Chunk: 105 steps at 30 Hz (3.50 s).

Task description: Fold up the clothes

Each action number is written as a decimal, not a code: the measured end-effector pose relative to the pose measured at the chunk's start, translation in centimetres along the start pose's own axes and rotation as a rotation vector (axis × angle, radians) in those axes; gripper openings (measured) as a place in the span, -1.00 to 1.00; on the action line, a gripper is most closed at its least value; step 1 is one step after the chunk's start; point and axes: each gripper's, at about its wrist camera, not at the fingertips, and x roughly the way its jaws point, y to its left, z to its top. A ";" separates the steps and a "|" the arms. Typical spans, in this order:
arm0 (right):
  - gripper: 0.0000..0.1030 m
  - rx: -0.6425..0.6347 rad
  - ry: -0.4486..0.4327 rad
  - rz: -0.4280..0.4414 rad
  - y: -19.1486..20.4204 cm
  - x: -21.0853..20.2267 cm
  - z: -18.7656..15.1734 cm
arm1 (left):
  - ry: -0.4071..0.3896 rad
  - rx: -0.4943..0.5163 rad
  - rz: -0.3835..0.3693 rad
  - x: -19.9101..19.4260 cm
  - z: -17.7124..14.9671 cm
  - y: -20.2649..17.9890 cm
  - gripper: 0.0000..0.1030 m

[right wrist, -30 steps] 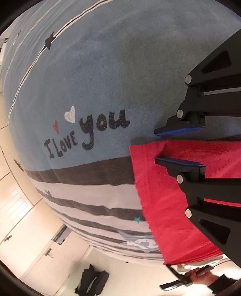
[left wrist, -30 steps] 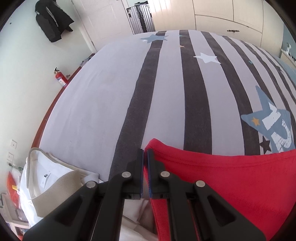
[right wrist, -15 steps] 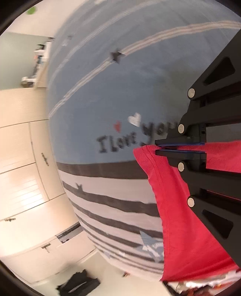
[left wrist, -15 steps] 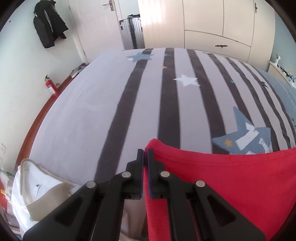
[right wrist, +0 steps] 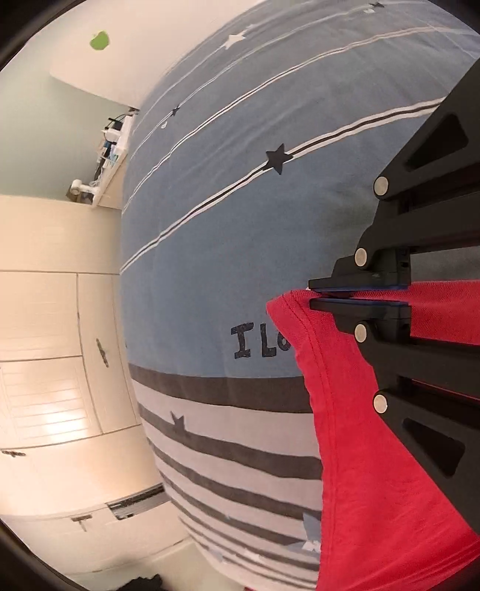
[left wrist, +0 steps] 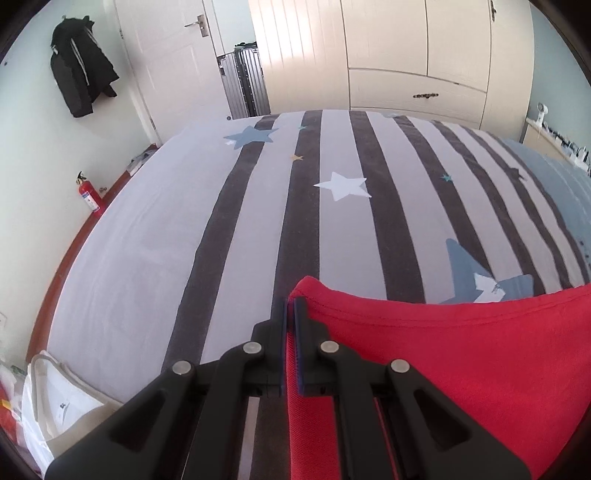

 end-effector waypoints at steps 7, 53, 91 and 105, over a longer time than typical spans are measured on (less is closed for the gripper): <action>-0.97 -0.037 0.022 -0.066 0.4 1.6 0.3 | 0.021 -0.008 0.012 1.5 -0.8 -0.3 -0.96; -0.52 -0.028 0.168 0.216 -0.5 -21.6 -31.1 | 0.201 -0.192 0.029 -23.1 -33.1 16.2 -0.14; -0.49 0.088 0.182 0.192 -3.3 -31.1 -41.8 | -0.025 -0.229 -0.210 -31.3 -33.7 12.6 -0.90; -0.48 0.102 0.187 0.283 -7.2 -33.2 -41.1 | 0.024 -0.078 -0.632 -35.8 -30.3 -16.3 -0.90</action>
